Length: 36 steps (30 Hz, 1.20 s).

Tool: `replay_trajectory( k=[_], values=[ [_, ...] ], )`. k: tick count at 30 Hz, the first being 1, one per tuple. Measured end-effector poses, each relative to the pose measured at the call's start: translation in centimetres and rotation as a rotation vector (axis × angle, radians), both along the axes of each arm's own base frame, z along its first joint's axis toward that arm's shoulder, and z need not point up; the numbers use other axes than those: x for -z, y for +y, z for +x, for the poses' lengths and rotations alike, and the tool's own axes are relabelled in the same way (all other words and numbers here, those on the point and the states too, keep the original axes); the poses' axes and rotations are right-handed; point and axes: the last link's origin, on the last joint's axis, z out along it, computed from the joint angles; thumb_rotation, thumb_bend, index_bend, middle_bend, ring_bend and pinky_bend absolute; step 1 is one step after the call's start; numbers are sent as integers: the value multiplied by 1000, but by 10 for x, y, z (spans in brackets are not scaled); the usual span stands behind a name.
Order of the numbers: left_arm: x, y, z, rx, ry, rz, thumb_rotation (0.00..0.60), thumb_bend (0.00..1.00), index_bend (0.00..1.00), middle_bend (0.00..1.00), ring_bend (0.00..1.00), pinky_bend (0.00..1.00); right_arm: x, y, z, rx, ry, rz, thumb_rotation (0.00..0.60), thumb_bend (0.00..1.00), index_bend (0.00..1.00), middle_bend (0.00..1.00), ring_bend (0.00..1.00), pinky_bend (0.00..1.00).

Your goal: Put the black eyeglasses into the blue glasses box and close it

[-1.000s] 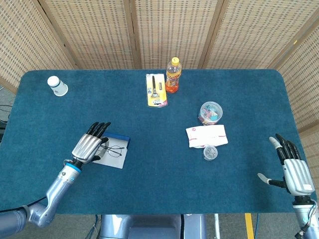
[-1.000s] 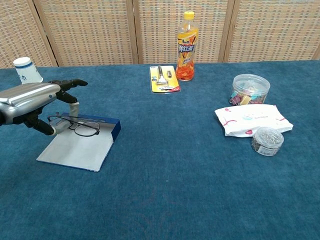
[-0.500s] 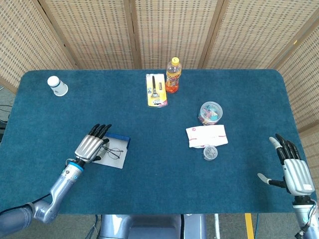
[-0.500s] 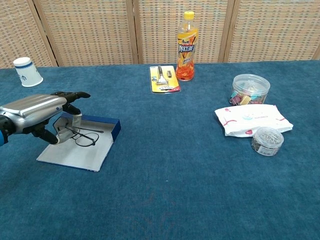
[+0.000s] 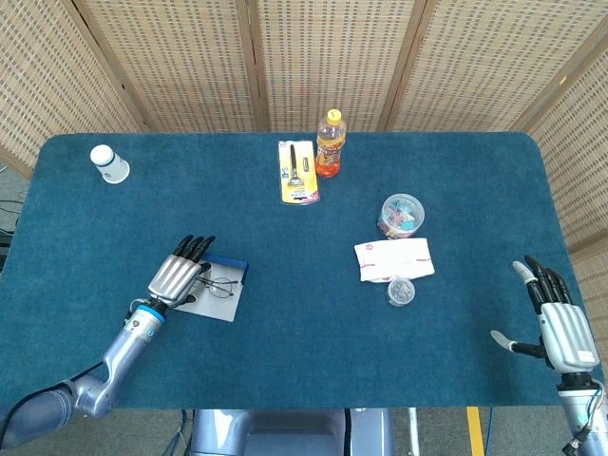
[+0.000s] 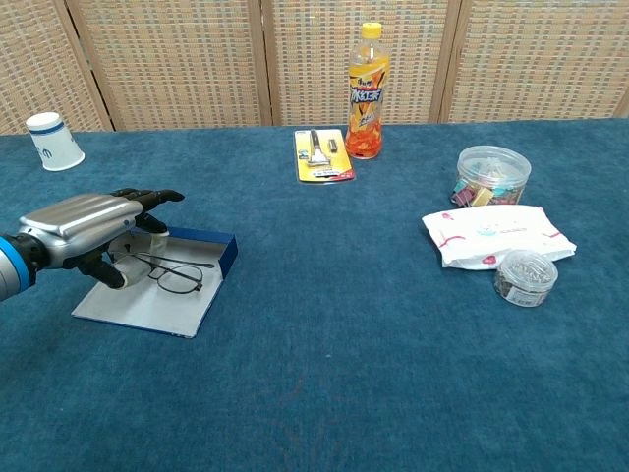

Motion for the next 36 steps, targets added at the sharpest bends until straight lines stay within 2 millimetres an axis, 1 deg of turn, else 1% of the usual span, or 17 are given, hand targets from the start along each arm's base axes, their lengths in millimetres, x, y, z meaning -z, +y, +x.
replay_trajectory(
  k=[1,2,5,11,18,21,24,25,26,29,31,36],
  values=[
    [0,0,0,0,0,-2,600,459,207,0,0,0,0,0,0,0,0,0,600,0,0,0,0,0],
    [1,-1,-1,0,2,-4,600,445,168,0,0,0,0,0,0,0,0,0,600,0,0,0,0,0],
    [0,-1,-2,5,6,-6,600,419,106,0,0,0,0,0,0,0,-1,0,600,0,0,0,0,0],
    [-6,-4,-4,11,5,1,600,413,55,0,0,0,0,0,0,-1,-1,0,600,0,0,0,0,0],
    [-22,-16,-9,39,-22,13,600,413,37,0,0,0,0,0,0,-2,-1,0,600,0,0,0,0,0],
    [-30,-19,-10,51,-52,28,600,396,6,0,0,0,0,0,0,-2,0,1,600,0,0,0,0,0],
    [-36,-19,-11,65,-65,50,600,290,0,0,0,0,0,0,0,-3,1,1,600,0,0,0,0,0],
    [-36,-18,-12,66,-62,55,600,233,0,0,0,0,0,0,1,-4,1,0,600,0,0,0,0,0],
    [-36,-17,-11,65,-59,58,600,177,0,0,0,0,0,0,1,-4,2,0,600,0,0,0,0,0],
    [-29,-14,-8,62,-40,60,600,67,0,0,0,0,0,1,1,-3,0,-1,600,0,0,0,0,0],
    [-20,-10,-3,58,-25,55,600,47,0,0,0,0,0,1,1,-2,-1,0,600,0,0,0,0,0],
    [-5,-2,10,64,-1,57,600,46,0,0,0,0,0,0,0,0,-6,3,600,0,0,0,0,0]
  ],
)
